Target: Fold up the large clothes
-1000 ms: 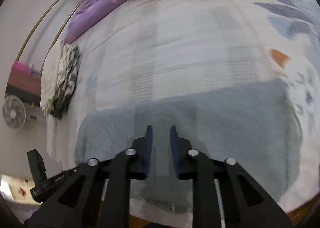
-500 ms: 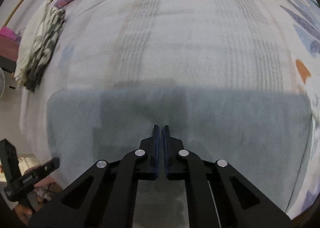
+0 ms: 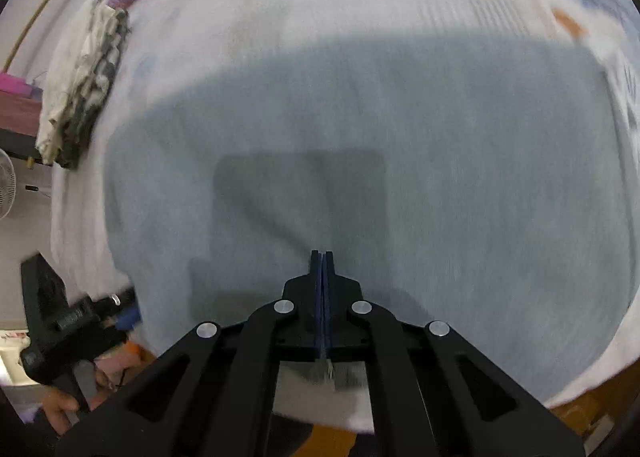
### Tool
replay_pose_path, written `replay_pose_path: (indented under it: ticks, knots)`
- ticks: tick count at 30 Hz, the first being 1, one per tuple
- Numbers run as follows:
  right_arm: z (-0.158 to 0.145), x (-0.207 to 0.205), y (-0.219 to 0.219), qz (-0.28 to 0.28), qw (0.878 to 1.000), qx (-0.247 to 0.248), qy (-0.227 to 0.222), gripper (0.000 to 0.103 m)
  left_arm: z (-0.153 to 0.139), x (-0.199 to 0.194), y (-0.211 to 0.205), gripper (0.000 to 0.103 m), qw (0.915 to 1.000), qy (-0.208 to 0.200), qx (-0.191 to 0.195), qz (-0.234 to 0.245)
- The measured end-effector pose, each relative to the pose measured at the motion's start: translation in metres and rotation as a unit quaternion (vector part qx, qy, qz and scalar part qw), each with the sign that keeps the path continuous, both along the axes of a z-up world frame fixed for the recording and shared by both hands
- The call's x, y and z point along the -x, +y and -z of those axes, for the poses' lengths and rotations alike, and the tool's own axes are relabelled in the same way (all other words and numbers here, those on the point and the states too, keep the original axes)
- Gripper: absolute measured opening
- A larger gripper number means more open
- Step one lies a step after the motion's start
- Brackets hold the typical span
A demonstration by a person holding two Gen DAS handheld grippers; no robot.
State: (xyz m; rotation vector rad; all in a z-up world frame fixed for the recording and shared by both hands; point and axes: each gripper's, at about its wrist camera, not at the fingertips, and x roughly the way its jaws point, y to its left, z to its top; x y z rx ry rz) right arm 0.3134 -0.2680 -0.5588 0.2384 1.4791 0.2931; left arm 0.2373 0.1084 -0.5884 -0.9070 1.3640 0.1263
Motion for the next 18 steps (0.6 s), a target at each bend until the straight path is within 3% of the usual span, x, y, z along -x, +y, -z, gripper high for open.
replay_pose_path:
  ticks: [3, 5, 8, 13, 15, 17, 18]
  knots:
    - [0.004, 0.002, -0.002, 0.009, 1.0, -0.01, -0.011, 0.0, 0.001, -0.013, -0.011, 0.057, 0.9999, 0.001, -0.007, 0.013]
    - [-0.003, 0.002, -0.003, 0.008, 1.0, -0.012, -0.019, 0.003, -0.002, -0.018, -0.011, 0.009, 0.9997, -0.002, -0.005, 0.025]
    - [-0.027, 0.011, 0.006, -0.021, 0.998, 0.007, -0.061, 0.009, -0.019, -0.026, -0.016, 0.004, 0.9987, -0.021, -0.005, 0.046]
    - [-0.067, 0.039, 0.033, -0.091, 0.987, -0.032, -0.128, 0.024, -0.065, -0.035, -0.025, 0.004, 0.9949, -0.079, 0.022, 0.058]
    - [-0.083, 0.053, 0.043, -0.114, 0.979, -0.052, -0.159, 0.037, -0.079, -0.041, -0.029, 0.004, 0.9929, -0.095, 0.036, 0.063]
    - [-0.095, 0.064, 0.051, -0.135, 0.971, -0.059, -0.188, 0.064, -0.089, -0.046, -0.031, 0.004, 0.9912, -0.103, 0.045, 0.07]
    - [-0.102, 0.071, 0.061, -0.153, 0.964, -0.063, -0.208, 0.068, -0.095, -0.049, -0.033, 0.004, 0.9902, -0.109, 0.049, 0.073]
